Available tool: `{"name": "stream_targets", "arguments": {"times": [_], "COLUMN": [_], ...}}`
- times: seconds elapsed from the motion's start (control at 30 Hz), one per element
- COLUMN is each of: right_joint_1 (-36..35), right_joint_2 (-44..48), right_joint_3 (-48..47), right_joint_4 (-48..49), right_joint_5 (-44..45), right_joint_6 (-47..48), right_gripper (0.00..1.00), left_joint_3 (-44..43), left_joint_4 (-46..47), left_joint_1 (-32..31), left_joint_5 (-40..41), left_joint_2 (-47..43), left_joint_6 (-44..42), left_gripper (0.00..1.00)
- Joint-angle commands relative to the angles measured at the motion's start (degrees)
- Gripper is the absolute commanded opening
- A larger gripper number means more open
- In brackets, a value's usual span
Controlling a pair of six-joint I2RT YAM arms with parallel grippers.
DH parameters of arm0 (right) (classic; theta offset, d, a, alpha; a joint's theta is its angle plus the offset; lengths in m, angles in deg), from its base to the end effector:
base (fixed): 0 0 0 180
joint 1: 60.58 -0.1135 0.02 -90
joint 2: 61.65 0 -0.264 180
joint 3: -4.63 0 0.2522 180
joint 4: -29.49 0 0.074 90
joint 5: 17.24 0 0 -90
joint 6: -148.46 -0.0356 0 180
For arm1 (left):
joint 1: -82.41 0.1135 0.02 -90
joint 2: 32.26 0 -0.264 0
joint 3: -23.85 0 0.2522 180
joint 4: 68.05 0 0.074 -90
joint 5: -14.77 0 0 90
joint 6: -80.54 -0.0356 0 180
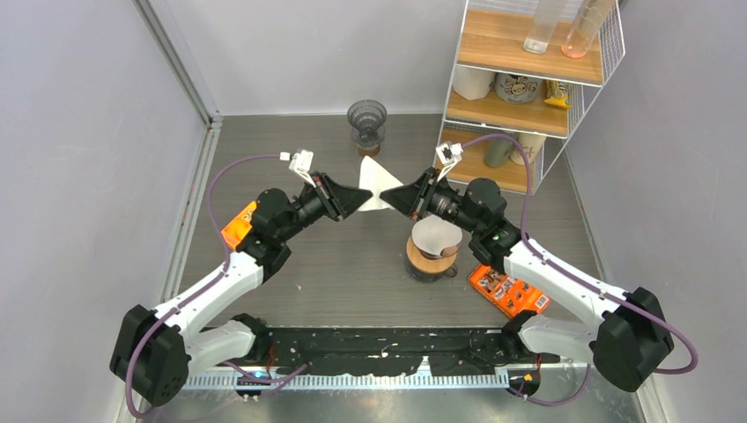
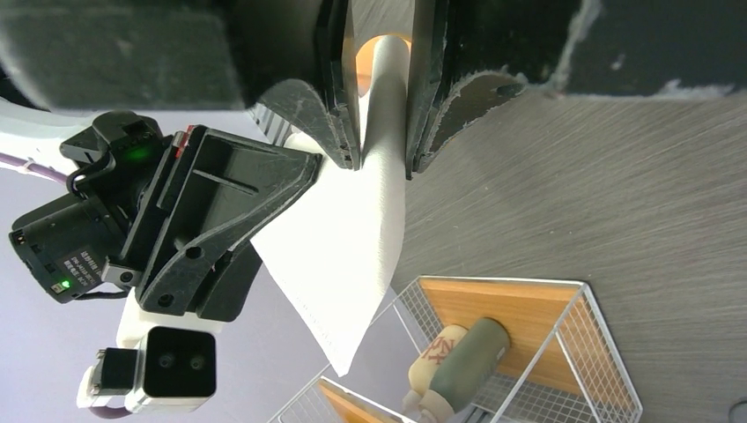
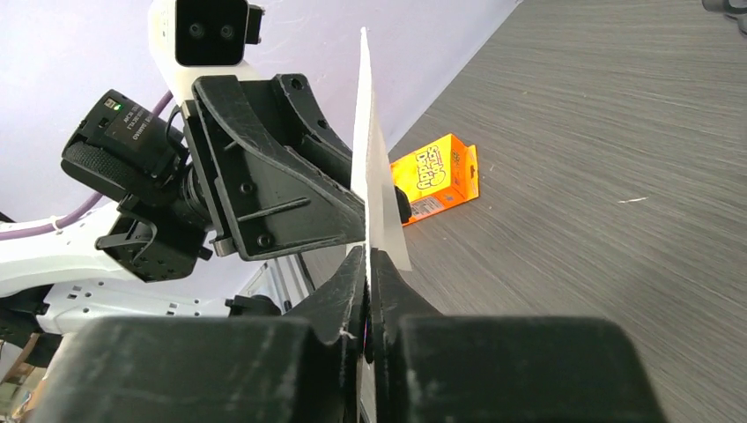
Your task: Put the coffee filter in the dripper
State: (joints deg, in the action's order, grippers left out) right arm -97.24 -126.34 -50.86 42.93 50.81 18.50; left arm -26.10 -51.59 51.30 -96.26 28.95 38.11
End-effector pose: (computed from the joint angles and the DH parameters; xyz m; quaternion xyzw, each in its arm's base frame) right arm 0.2029 0.1676 0.3197 -0.1202 0.6718 0.5476 0.4842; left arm 0.2049 -0.1386 0.3053 0.0385 0.6754 -0.5554 0.4835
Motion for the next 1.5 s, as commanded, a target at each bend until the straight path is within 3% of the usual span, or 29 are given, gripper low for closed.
{"name": "stream_targets", "arguments": {"times": [0.0,0.07,0.23,0.27,0.5,0.67,0.93,1.1,1.17,1.27,1.47], "right_joint_1": [-0.34,-0.34,-0.33,-0.34,-0.31,-0.38,-3.05,-7.48,-7.69,-7.86,-8.23], "right_joint_2": [2.41,2.90,3.87,3.87,1.10,-2.44,-3.97,-4.64,-5.29,-6.42,-7.97], "right_joint_3": [-3.95,-4.72,-8.21,-9.64,-21.61,-30.10,-32.24,-32.82,-33.95,-35.72,-38.03], "right_joint_4": [-2.21,-4.85,-14.33,-17.70,-41.87,-56.60,-63.59,-66.56,-67.19,-68.21,-70.59], "right_joint_5": [1.56,2.42,4.15,4.09,2.88,-7.19,-9.39,-7.44,-6.96,-7.59,-6.30], "right_joint_6": [3.58,5.05,11.46,12.71,30.67,39.96,49.69,55.67,56.18,57.50,61.18], "right_gripper": [0.06,0.05,0.05,0.05,0.05,0.05,0.05,0.05,0.05,0.05,0.05], "left_joint_3": [-0.07,-0.14,-0.36,-0.53,-1.59,-7.17,-11.42,-13.27,-13.72,-13.68,-13.17], "left_joint_4": [3.61,3.55,-1.54,-3.30,-12.31,-19.97,-27.67,-27.99,-27.94,-28.20,-29.50], "left_joint_1": [-0.20,-0.17,0.35,0.77,7.82,9.93,9.89,9.93,9.85,9.29,8.35], "left_joint_5": [-0.60,-0.92,0.29,0.60,-1.50,-15.15,-28.98,-36.89,-42.10,-43.51,-45.03], "left_joint_2": [0.43,0.28,-2.78,-3.69,-8.66,-7.50,-6.98,-4.22,-2.63,-1.00,-0.16], "left_joint_6": [-1.21,-2.21,-6.78,-8.15,-16.95,-27.62,-40.37,-40.33,-40.91,-41.01,-41.87], "left_gripper": [0.34,0.46,0.98,0.99,1.00,0.99,1.00,0.99,0.95,0.88,0.62]}}
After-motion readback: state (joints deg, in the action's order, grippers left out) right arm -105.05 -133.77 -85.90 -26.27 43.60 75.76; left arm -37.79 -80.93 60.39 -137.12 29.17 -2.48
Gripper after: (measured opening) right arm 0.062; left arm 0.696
